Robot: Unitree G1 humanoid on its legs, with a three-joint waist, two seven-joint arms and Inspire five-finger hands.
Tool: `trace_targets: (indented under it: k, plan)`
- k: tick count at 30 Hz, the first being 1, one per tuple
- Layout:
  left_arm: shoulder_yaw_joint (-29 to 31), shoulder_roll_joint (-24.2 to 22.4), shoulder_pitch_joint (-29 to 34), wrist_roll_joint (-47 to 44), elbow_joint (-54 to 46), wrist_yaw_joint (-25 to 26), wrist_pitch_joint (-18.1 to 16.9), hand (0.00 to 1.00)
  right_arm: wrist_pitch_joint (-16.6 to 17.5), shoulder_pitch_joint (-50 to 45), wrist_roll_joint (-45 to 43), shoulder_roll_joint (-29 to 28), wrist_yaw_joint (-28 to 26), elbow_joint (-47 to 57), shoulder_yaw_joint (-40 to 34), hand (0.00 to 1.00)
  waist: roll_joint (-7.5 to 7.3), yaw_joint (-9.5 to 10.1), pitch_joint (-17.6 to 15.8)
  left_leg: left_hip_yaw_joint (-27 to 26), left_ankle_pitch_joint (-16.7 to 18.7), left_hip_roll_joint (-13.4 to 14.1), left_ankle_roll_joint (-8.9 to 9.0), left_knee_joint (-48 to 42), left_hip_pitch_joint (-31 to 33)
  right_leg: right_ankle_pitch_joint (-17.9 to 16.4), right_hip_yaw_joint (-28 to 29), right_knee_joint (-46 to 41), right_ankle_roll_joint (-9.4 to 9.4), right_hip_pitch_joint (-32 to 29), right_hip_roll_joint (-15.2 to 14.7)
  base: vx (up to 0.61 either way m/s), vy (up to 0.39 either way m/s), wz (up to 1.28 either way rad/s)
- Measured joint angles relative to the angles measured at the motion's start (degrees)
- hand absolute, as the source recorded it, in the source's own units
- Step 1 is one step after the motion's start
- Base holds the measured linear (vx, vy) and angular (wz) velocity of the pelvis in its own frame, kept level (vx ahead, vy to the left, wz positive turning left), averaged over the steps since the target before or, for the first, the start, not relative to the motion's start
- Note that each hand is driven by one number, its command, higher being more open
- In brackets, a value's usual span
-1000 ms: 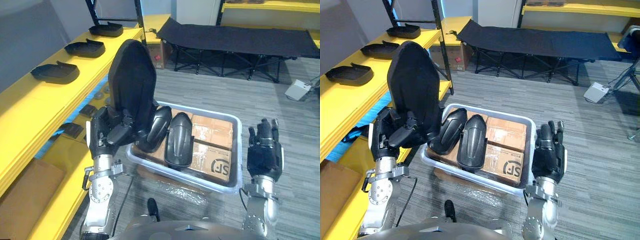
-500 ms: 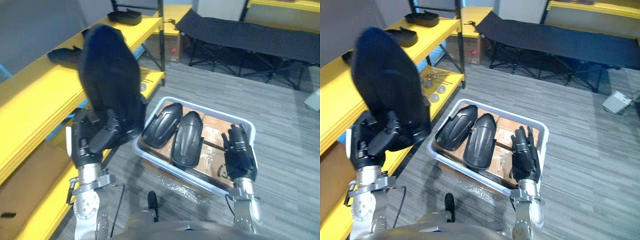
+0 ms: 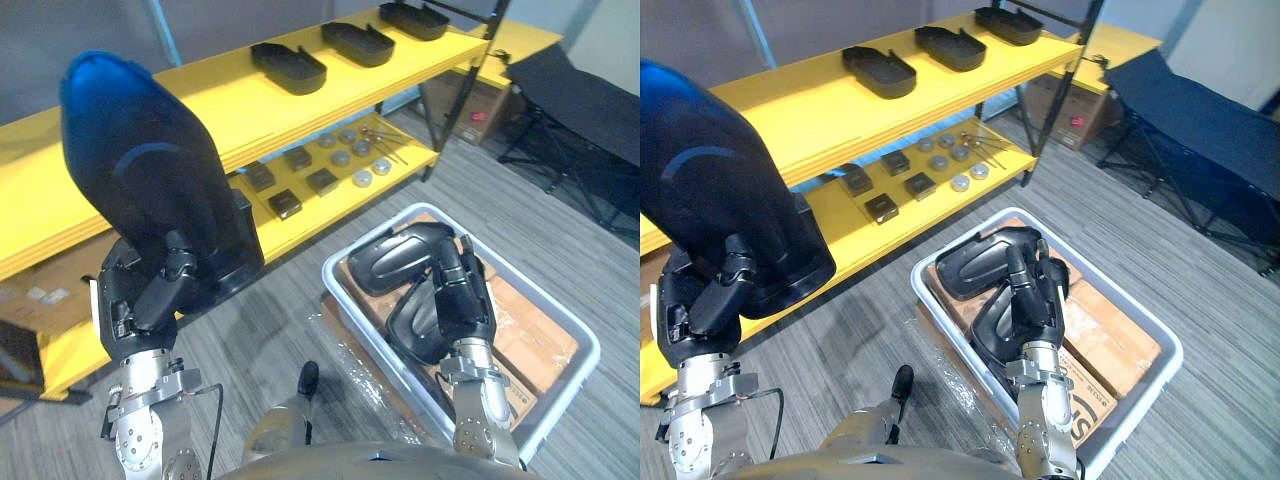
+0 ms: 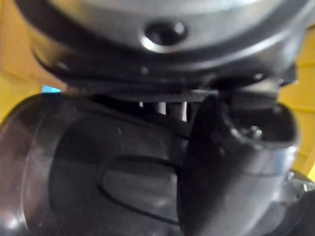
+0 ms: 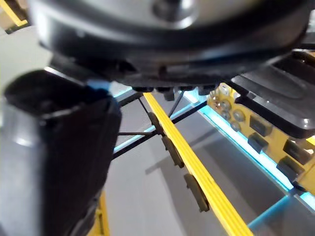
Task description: Walk over and take three plastic housings, then place them on the shelf
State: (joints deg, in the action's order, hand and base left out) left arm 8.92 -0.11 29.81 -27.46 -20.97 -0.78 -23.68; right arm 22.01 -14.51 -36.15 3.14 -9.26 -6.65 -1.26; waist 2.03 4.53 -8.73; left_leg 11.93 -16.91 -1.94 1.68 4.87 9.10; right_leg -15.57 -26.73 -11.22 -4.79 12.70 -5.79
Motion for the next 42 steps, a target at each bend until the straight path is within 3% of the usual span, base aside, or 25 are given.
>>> trace_targets:
  k: [3,4,5,6,8,11,12,14,15,16,17,18,19,23,24,26,28,29,30,31,33,35,37,41,42]
  plan:
    - [-0.01,-0.21,2.32,-0.4,0.04,-0.87,0.28,0.0,0.09,0.25,0.63,1.73,0.0,0.11,-1.44,1.0,0.59,0.04,-0.55,2.07,-0.81,0.14,0.16,-0.01,0.32,-2.78,-1.55,-4.47,0.66,-0.72,0.49,-0.09,-0.136,0.57]
    - [-0.01,-0.27,3.24,-2.07,0.23,-2.43,0.76,0.0,0.09,-0.25,2.03,1.45,0.38,0.17,-2.65,1.0,0.89,-0.3,-0.77,-2.21,0.84,0.85,-2.38,-0.42,0.63,-3.05,-3.56,-4.54,0.72,0.17,0.79,-0.1,-0.121,1.01]
    - [-0.2,-0.48,3.3,-3.4,0.76,-4.05,1.42,0.0,0.09,-1.27,2.04,1.51,1.04,0.3,-3.95,1.0,0.57,-1.53,-1.33,-8.02,5.14,1.09,-7.81,-2.94,1.65,-2.82,-5.31,-3.51,0.83,1.39,0.97,-0.11,-0.127,1.47]
    - [-0.51,-0.65,2.51,-4.41,2.31,-6.39,1.42,0.0,0.09,-2.64,1.98,1.61,1.46,0.32,-5.85,1.0,0.15,-2.39,-2.08,-14.35,11.14,1.94,-9.85,-6.54,3.27,-2.2,-5.42,-2.12,1.69,2.39,0.86,-0.09,-0.071,1.35]
    - [-0.46,-0.92,2.55,-5.31,3.21,-8.54,1.33,0.0,0.07,-3.46,1.95,1.55,2.19,0.24,-7.53,1.0,0.28,-2.08,-2.54,-20.33,14.46,5.4,-8.91,-13.88,6.76,-2.53,-6.8,-2.63,2.61,1.98,0.19,-0.08,0.009,0.59]
    - [-1.32,-0.95,2.7,-8.4,5.1,-9.41,1.19,0.0,0.06,-4.17,1.47,1.1,2.64,0.59,-8.21,1.0,-0.69,-1.95,-2.49,-22.15,18.14,8.77,-8.28,-31.54,7.99,-2.9,-6.29,-5.56,3.16,-0.03,-3.61,-0.03,0.02,-0.19]
    - [-2.01,-1.03,2.5,-8.64,5.39,-9.47,1.13,0.0,0.19,-4.64,1.42,1.01,2.68,1.63,-8.17,1.0,-0.69,-2.73,-2.45,-22.56,21.06,10.51,-6.41,-35.05,6.33,-2.7,-5.68,-6.24,2.83,-0.98,-4.9,-0.01,0.08,-0.17]
    - [-3.79,-0.95,1.49,-8.32,5.55,-9.79,1.09,0.0,0.98,-5.01,-0.35,0.91,3.01,2.6,-8.45,1.0,0.36,-5.09,-1.81,-23.0,21.12,13.04,-4.37,-32.78,2.16,-2.66,-5.25,-9.29,2.76,-3.56,-6.38,0.06,0.191,0.17]
    - [-5.02,-0.91,0.32,-8.03,5.86,-10.03,1.15,0.0,1.24,-4.95,-0.79,0.59,3.46,2.7,-9.3,1.0,0.93,-6.06,-1.62,-23.5,21.92,12.32,-2.32,-28.48,0.78,-2.58,-5.26,-10.26,2.61,-4.52,-6.96,0.06,0.214,0.39]
    - [-5.73,-0.66,-0.44,-7.83,5.92,-10.13,1.28,0.0,1.31,-4.94,-0.82,-0.12,3.73,2.7,-9.88,1.0,0.97,-6.56,-1.59,-24.56,22.16,11.98,-1.91,-26.18,-0.04,-2.42,-5.38,-10.57,2.34,-4.79,-7.55,0.03,0.205,0.54]
    - [-6.97,0.09,-2.3,-7.77,5.93,-10.46,1.42,0.0,1.44,-4.96,-0.8,-1.84,3.78,2.7,-10.68,1.0,0.47,-6.87,-1.75,-25.41,21.76,10.37,-1.0,-22.01,-1.76,-1.79,-5.84,-10.64,1.3,-4.7,-8.8,0.04,0.238,0.49]
    - [-7.48,0.77,-3.58,-7.46,5.92,-10.75,1.56,0.0,1.46,-4.95,-0.58,-3.06,3.83,2.76,-10.47,1.0,-0.41,-6.73,-1.59,-25.66,20.07,8.81,1.72,-18.41,-3.06,-0.91,-5.96,-10.12,-0.08,-4.65,-9.8,0.07,0.254,0.42]
    - [-7.52,1.1,-3.71,-7.19,5.93,-10.78,1.69,0.0,1.47,-4.94,-0.4,-3.54,3.86,2.78,-10.26,1.0,-0.8,-6.64,-1.39,-25.62,19.39,8.06,2.29,-16.95,-3.76,-0.42,-5.89,-9.67,-0.7,-4.53,-10.18,0.07,0.184,0.3]
    - [-7.65,3.06,-4.93,-3.26,5.88,-10.02,3.49,0.0,1.5,-4.84,0.99,-4.29,3.71,2.98,-7.84,1.0,-0.71,-6.25,-0.84,-23.29,15.12,4.72,-0.34,-8.12,-7.14,5.64,-5.79,-9.98,-0.89,-4.14,-11.14,0.08,0.186,0.4]
    - [-7.65,3.29,-4.97,-3.29,5.88,-9.5,3.73,0.0,1.5,-4.87,2.06,-4.29,3.7,2.98,-7.79,1.0,-0.54,-6.28,-0.9,-22.61,14.73,4.63,-0.63,-7.36,-7.64,6.02,-5.64,-11.31,-0.71,-4.62,-11.46,0.06,0.137,0.48]
    - [-7.27,3.27,-4.95,-3.64,5.89,-6.81,3.83,0.0,1.53,-4.92,4.94,-4.03,3.42,3.19,-6.68,1.0,-0.33,-6.21,-0.82,-20.76,13.84,4.42,-0.93,-6.33,-7.09,3.48,-4.95,-8.66,0.04,-5.38,-10.76,0.0,0.076,0.5]
    - [-6.26,3.39,-4.78,-3.88,5.91,-3.82,3.83,0.0,1.79,-5.34,6.7,-3.87,3.14,5.24,-5.29,1.0,-1.0,-6.42,-0.77,-17.95,12.62,2.54,-0.62,-6.51,-4.46,4.97,-7.3,-3.35,-0.07,-5.75,-9.94,-0.06,0.007,0.85]
    - [-6.34,2.65,-4.73,-3.92,6.55,-2.68,3.8,0.0,2.64,-5.48,6.75,-2.91,2.74,5.58,-4.97,1.0,-0.21,-6.37,-0.94,-16.21,11.7,1.73,-0.51,-6.38,-3.16,4.67,-9.81,-2.05,-1.96,-4.96,-9.96,-0.06,-0.038,0.87]
    - [-6.38,1.88,-4.66,-3.92,6.69,-2.06,3.78,0.0,2.64,-5.23,6.97,-2.22,2.63,5.56,-4.87,1.0,0.48,-6.25,-1.07,-15.96,11.59,1.81,-0.47,-6.08,-2.51,4.97,-10.91,-1.68,-2.47,-4.77,-9.75,-0.1,-0.026,0.77]
    - [-6.33,1.09,-3.5,-3.95,7.3,-1.26,3.68,0.0,2.63,-4.81,8.85,-1.34,2.65,5.55,-4.7,1.0,1.59,-5.89,-1.32,-18.52,12.43,2.74,-0.74,-5.67,-2.0,5.35,-12.69,-1.24,-3.18,-4.29,-9.32,-0.12,-0.008,0.79]
    - [-6.33,1.12,-2.36,-3.89,8.16,-0.72,3.67,0.0,2.65,-4.33,9.04,-0.38,3.29,5.58,-3.7,1.0,2.07,-5.82,-1.26,-23.62,11.93,4.52,-0.89,-5.86,-1.29,5.51,-16.0,-0.78,-3.34,-3.15,-9.18,-0.08,-0.005,0.81]
    - [-6.29,0.87,-2.06,-3.58,8.54,-0.02,3.16,0.0,3.31,-1.3,9.32,1.79,3.72,4.58,-1.03,1.0,2.53,-3.45,-1.25,-24.61,9.96,4.95,-0.82,-5.64,-1.5,5.14,-16.86,-2.5,-2.83,-2.87,-9.66,-0.01,0.029,0.37]
    - [-6.04,0.79,-2.1,-3.41,8.53,0.47,2.16,0.0,3.56,2.22,11.18,2.17,4.28,3.26,1.83,1.0,2.29,-2.66,-1.39,-24.43,10.12,4.51,-1.09,-6.02,-1.82,4.85,-16.73,-4.41,-2.62,-2.84,-10.93,-0.01,0.056,0.14]
    - [-5.58,0.77,-3.04,-1.82,8.49,0.36,1.37,0.0,4.54,9.31,15.57,1.3,7.14,-3.08,10.36,1.0,-0.42,-0.01,-3.06,-24.01,12.85,1.27,-3.41,-8.91,-3.55,4.63,-14.52,-12.83,-2.0,-2.83,-16.5,0.04,0.123,0.16]
    - [-5.09,0.77,-3.03,-1.09,8.47,-0.3,1.37,0.0,4.58,9.33,15.81,1.25,7.35,-4.48,12.19,1.0,-0.88,0.41,-3.16,-23.24,13.38,0.08,-4.2,-8.85,-4.2,5.27,-11.94,-17.03,0.74,-4.0,-18.3,0.05,0.159,0.33]
